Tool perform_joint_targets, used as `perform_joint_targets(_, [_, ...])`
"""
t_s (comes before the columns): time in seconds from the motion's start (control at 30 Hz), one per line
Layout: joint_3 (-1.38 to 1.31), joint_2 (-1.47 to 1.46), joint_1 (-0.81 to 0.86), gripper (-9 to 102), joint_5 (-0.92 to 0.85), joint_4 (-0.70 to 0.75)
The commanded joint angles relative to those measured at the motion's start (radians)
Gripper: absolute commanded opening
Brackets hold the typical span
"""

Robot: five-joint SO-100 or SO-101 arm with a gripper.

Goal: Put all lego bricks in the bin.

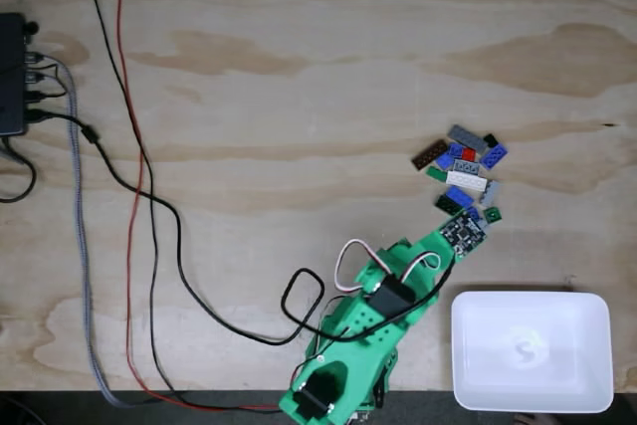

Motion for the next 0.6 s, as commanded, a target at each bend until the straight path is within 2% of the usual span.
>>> perform_joint_targets(0.0, [0.060, -0.172, 0.459, 0, -0.215, -0.410])
perform_joint_targets(0.13, [0.066, -0.285, 0.669, 0, -0.330, -0.572])
perform_joint_targets(0.3, [0.057, -0.313, 0.756, 0, -0.365, -0.561])
perform_joint_targets(0.4, [0.144, -0.291, 0.804, 1, -0.405, -0.676])
perform_joint_targets(0.47, [0.202, -0.291, 0.819, 27, -0.419, -0.746])
perform_joint_targets(0.5, [0.204, -0.296, 0.818, 43, -0.416, -0.735])
perform_joint_targets(0.53, [0.189, -0.304, 0.805, 52, -0.402, -0.704])
perform_joint_targets(0.57, [0.156, -0.314, 0.776, 51, -0.377, -0.658])
